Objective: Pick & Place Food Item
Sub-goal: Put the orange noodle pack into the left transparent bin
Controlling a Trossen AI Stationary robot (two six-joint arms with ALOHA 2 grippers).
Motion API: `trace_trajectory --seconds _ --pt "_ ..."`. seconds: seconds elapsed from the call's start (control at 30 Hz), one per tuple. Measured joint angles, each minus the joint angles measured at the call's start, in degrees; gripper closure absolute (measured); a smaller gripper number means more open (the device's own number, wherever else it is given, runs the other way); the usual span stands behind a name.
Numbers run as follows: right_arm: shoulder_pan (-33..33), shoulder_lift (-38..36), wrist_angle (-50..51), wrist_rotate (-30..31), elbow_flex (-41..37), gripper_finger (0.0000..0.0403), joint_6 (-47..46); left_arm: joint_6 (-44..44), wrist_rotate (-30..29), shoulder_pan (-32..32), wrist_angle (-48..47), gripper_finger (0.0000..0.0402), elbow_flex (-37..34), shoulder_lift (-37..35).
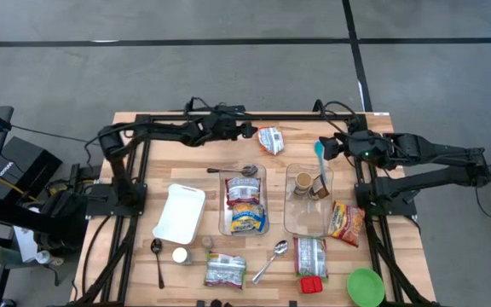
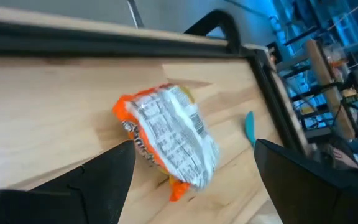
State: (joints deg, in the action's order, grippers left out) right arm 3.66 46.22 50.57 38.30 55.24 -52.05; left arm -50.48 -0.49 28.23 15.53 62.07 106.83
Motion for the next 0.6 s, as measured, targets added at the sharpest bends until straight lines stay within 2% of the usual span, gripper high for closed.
trace_trajectory --seconds 0.33,0.6 --pt "0.0 0.0 0.0 -1.0 0.0 0.0098 -0.02 -7.06 -0.47 0.08 -3.94 0.0078 4.5 6.6" --pt "0.0 0.0 -0.02 -0.96 0.0 0.0098 0.0 -7.5 -3.19 0.12 -4.87 0.0078 5.02 6.68"
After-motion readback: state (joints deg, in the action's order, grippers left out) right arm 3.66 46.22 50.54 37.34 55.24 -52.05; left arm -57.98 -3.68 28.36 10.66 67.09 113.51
